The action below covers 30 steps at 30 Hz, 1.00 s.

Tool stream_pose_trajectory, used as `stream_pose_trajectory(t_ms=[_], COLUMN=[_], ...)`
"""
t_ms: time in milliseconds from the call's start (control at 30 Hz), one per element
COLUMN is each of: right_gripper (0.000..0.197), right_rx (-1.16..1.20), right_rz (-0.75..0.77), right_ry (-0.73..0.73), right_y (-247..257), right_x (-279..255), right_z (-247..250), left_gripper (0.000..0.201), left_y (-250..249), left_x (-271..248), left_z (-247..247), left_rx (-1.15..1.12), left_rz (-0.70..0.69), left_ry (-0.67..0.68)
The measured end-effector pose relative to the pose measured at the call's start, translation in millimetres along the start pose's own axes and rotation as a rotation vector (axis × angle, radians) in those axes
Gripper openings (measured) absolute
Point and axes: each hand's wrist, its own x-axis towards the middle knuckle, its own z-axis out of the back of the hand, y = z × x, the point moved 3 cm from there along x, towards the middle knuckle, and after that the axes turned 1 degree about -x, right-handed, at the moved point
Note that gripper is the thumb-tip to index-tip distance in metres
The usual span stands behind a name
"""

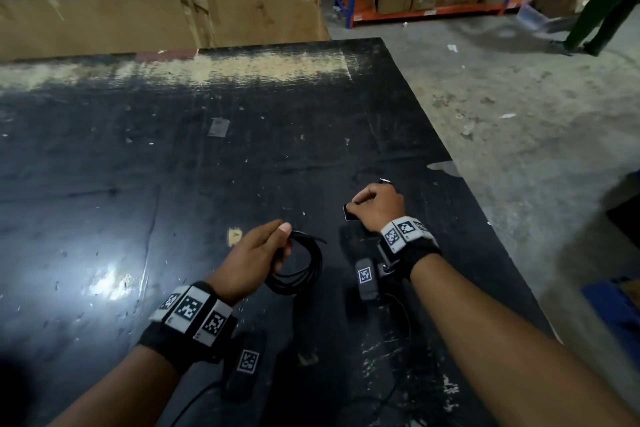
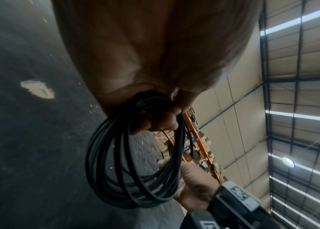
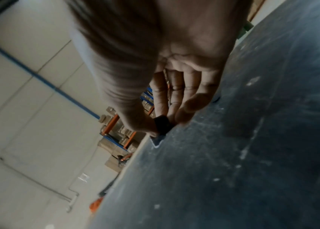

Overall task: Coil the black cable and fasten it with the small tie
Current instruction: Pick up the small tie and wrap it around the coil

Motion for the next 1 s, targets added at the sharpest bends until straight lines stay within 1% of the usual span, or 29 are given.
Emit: stream_pose_trajectory(t_ms=[100, 167, 233, 300, 400, 467, 567, 667, 767, 867, 1000], right_gripper=[0.007, 0.010, 0.010, 0.010, 0.011, 0.011, 0.011, 0.013, 0.017, 0.016, 0.014], right_rx=[0.197, 0.297, 0.344, 0.358, 0.370, 0.399, 0.434, 0.509, 0.618, 0.666, 0.638], right_rz=[0.070, 0.148, 0.219, 0.280, 0.329, 0.338, 0.341, 0.344, 0.292, 0.269, 0.278], right_ry=[0.033, 0.048, 0.071, 0.095, 0.113, 0.109, 0.112, 0.174, 0.251, 0.285, 0.271], right_y=[21, 39, 56, 71, 87, 93, 99, 103, 106, 107, 104], right_x=[-20, -35, -50, -64, -80, -87, -97, -107, -118, -123, -125], right_z=[7, 15, 24, 33, 43, 46, 47, 45, 39, 32, 29], left_gripper=[0.041, 0.040, 0.042, 0.044, 0.037, 0.034, 0.032, 0.042, 0.046, 0.040, 0.030], left_y=[-2, -4, -6, -11, -20, -28, -38, -49, -57, -61, -63], left_x=[0, -1, -4, -7, -14, -20, -28, -34, -37, -39, -42], left_z=[1, 1, 1, 3, 4, 4, 3, 4, 4, 5, 6], left_rx=[-0.026, 0.005, 0.052, 0.149, 0.286, 0.347, 0.463, 0.548, 0.630, 0.677, 0.652], left_rz=[-0.031, -0.050, -0.060, -0.098, -0.192, -0.227, -0.266, -0.298, -0.359, -0.413, -0.417], left_ry=[-0.022, -0.001, 0.030, 0.036, 0.025, 0.015, -0.044, -0.140, -0.210, -0.217, -0.175])
